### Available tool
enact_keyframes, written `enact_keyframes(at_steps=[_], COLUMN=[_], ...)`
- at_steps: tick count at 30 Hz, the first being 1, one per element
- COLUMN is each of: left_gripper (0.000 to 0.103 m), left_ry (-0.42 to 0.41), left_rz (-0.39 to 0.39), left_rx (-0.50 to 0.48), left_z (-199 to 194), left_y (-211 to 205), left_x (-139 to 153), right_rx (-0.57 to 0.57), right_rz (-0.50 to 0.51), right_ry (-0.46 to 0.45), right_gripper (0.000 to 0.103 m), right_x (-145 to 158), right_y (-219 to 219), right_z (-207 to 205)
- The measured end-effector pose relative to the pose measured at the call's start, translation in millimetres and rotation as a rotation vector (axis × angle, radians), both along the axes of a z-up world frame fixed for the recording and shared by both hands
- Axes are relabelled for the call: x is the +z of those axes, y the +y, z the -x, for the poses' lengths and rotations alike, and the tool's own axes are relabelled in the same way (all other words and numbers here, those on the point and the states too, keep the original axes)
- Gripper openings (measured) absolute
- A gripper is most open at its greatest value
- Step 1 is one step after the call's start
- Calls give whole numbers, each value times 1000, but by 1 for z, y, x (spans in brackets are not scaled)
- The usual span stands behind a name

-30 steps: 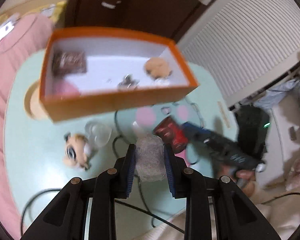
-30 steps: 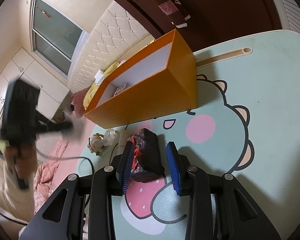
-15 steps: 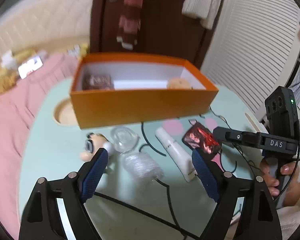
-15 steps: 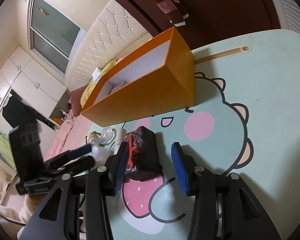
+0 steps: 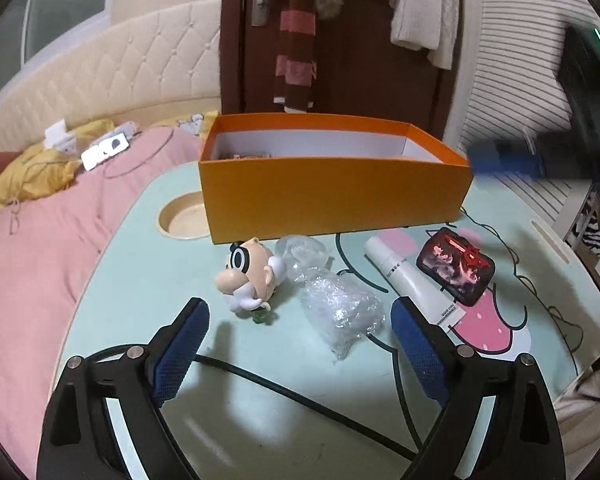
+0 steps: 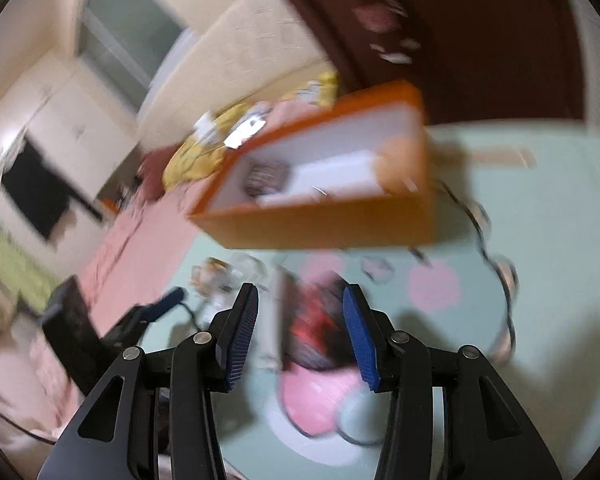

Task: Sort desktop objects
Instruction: 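Grasp the silver metal cup in the box with the right tool, then carry the silver cup out and set it beside the white tube, right tool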

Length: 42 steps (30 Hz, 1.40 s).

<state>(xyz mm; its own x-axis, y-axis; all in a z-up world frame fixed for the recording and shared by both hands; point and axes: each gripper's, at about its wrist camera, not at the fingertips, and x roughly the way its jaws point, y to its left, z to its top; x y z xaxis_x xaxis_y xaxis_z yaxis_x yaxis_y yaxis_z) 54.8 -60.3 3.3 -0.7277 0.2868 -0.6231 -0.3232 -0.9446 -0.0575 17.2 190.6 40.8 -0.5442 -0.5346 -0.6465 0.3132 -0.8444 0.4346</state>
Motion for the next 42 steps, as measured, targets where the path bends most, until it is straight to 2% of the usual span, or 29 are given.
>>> enact_keyframes(at_steps=[2, 3, 5, 9, 13, 16, 18, 21, 22, 28, 30, 34, 39, 42], left_gripper=[92, 92, 92, 92, 92, 92, 92, 92, 92, 92, 92, 92, 92, 92], left_ry=[0, 1, 1, -3, -18, -29, -46, -78, -90, -99, -100, -102, -102, -100], left_rz=[-3, -3, -4, -16, -44, -79, -103, -156, -177, -209, -216, -231, -228, -223], left_rx=[2, 3, 3, -6, -14, -17, -11, 6, 14, 33, 39, 50, 56, 59], left_z=[0, 0, 1, -1, -1, 1, 2, 6, 7, 9, 9, 10, 11, 11], left_y=[0, 0, 0, -1, -2, -6, -9, -16, -19, -22, -23, -24, -23, -22], left_x=[-1, -1, -1, -1, -1, -1, -2, -4, -4, -6, -6, -7, -8, -8], right_rx=[32, 38, 52, 89, 105, 109, 118, 132, 133, 116, 96, 70, 91, 74], right_rz=[-106, -166, -271, -384, -414, -451, -465, -539, -546, -505, -451, -359, -235, -255], right_ry=[27, 10, -112, -368, -577, -669, -661, -639, -634, -586, -559, -418, -204, -49], right_gripper=[46, 46, 46, 46, 46, 46, 46, 36, 36, 36, 36, 36, 36, 36], right_x=[29, 38, 40, 7, -34, -53, -54, -56, -56, -55, -50, -12, 40, 49], right_y=[-20, -31, -50, -76, -82, -85, -89, -95, -95, -88, -81, -70, -59, -69], right_z=[21, 37, 74, 133, 163, 172, 175, 172, 172, 169, 168, 158, 107, 65])
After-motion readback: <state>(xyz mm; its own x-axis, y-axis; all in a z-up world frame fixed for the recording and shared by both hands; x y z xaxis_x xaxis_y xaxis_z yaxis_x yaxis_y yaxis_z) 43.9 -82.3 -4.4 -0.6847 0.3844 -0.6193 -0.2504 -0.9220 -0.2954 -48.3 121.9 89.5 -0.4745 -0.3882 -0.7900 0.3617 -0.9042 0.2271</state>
